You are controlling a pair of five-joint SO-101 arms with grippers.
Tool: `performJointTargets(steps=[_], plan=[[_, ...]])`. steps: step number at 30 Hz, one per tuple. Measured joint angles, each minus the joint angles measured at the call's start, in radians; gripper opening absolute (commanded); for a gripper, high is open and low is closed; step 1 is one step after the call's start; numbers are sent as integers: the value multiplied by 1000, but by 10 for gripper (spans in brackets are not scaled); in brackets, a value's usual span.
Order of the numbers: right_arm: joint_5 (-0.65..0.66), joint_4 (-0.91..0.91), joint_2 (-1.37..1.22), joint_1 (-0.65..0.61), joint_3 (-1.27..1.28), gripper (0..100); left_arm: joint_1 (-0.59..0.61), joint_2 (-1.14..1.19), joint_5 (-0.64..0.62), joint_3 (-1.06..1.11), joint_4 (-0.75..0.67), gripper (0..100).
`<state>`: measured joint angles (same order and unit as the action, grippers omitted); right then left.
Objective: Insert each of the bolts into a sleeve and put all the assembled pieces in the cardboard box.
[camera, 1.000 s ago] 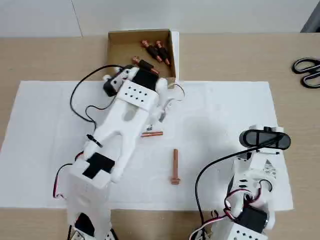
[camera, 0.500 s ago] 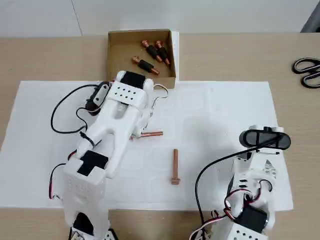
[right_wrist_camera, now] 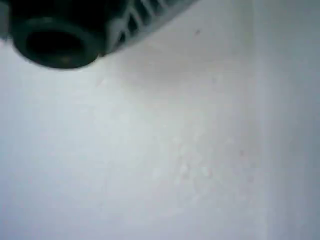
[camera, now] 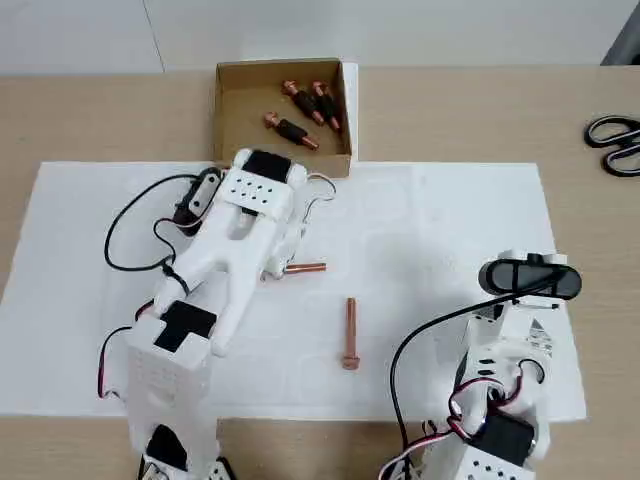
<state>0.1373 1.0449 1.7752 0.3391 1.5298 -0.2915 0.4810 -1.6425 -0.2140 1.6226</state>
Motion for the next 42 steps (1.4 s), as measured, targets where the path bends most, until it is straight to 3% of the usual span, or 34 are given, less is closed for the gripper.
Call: performJointTargets(steps=[12,15,17,27,30,35,38,42], plan=[[0,0,0,0,0,9,-3,-14,-2,183,-245,122],[0,0,0,0,0,9,-3,-17,-2,219,-295,47],[0,0,0,0,0,9,-3,-18,-2,219,-315,4],[0,0,0,0,0,9,2,5,11,57,-359,6],[0,0,0,0,0,9,0,2,117,-112,-330,6],[0,-2,0,-49,0,9,2,2,350,-388,-115,6],[0,-49,0,-138,0,6,2,2,440,-563,46,6],[0,-195,0,-284,0,5,18,-2,591,-709,106,6]])
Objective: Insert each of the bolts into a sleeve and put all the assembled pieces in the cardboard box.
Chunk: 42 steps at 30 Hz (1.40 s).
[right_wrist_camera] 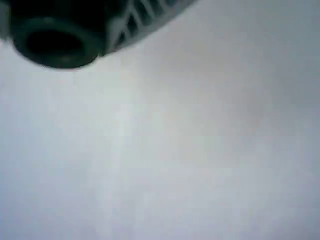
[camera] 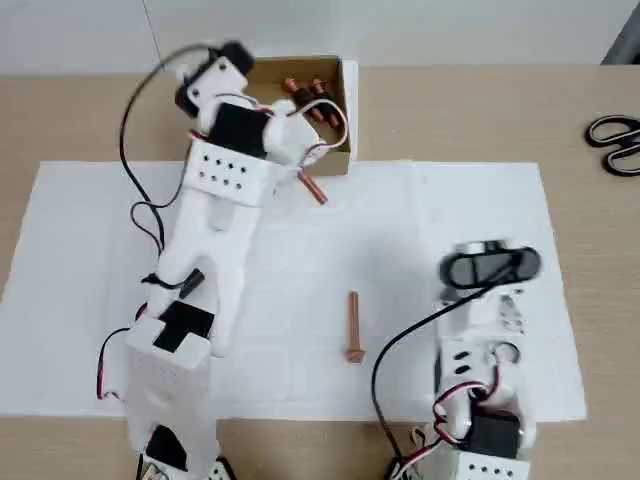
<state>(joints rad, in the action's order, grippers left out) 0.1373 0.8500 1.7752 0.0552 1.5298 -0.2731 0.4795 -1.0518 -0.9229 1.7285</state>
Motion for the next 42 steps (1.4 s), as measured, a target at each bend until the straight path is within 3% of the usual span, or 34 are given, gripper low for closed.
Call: performJointTargets(steps=[4,10,15,20,28,39,42], plan=[[0,-229,0,-118,3,5,17,-95,183,-23,6,6],[0,-508,0,-183,29,5,15,-281,465,78,6,6],[0,-568,0,-203,29,5,-46,-446,594,298,6,6],[0,-568,0,-327,29,4,-172,-618,667,500,-41,6],[0,-572,2,-385,51,4,-175,-878,671,786,-514,6],[0,-572,0,-384,57,4,-198,-1281,740,1547,-1309,6],[0,-572,0,-384,57,4,-256,-1339,743,1625,-1373,6]])
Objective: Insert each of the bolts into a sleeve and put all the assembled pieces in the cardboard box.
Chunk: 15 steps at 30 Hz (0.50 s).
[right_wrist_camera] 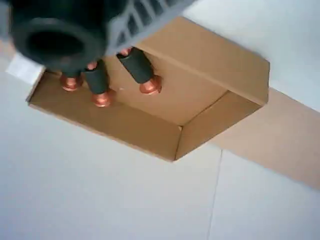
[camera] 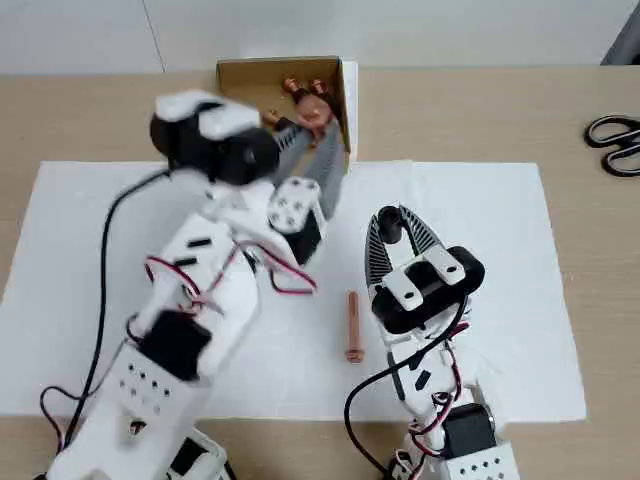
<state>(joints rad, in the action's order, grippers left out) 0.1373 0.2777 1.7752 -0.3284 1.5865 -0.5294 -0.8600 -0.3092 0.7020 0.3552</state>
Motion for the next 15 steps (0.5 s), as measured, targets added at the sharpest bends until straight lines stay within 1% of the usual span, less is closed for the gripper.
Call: performJointTargets(steps=[3,5,7,10,15], plan=[[0,0,0,0,0,4,-72,-17,0,12,0,6],[0,0,0,0,0,4,-98,-20,0,15,0,6],[0,-5,0,0,0,4,-101,-20,0,15,0,6],[0,-60,0,-2,0,4,-109,-26,0,15,0,6],[0,-121,0,-64,0,4,-107,-26,0,15,0,6]])
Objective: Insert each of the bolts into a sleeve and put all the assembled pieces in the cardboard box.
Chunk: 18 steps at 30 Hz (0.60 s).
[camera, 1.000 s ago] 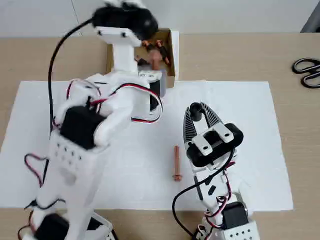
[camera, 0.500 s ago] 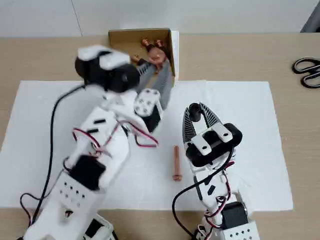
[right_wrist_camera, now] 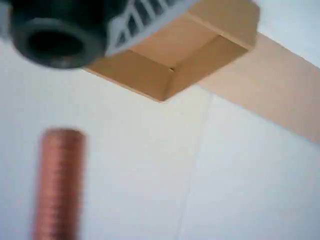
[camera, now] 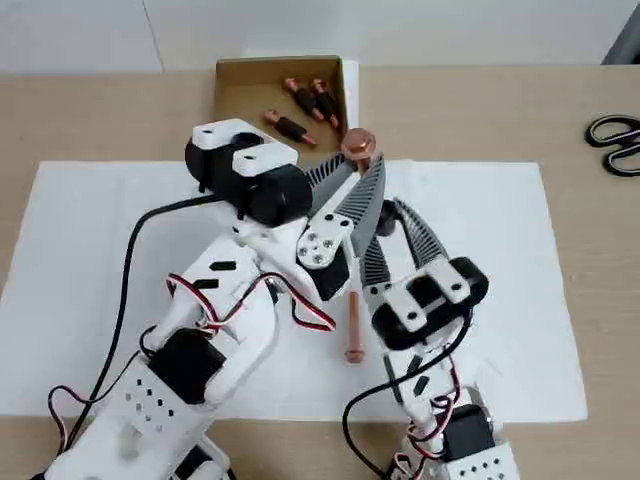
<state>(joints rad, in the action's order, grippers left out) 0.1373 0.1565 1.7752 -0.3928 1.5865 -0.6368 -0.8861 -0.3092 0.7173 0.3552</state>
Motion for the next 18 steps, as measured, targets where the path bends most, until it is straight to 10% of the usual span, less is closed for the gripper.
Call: performJointTargets(steps=[18], plan=[[2,-3,0,-38,2,4,3,-5,3,-2,149,6]])
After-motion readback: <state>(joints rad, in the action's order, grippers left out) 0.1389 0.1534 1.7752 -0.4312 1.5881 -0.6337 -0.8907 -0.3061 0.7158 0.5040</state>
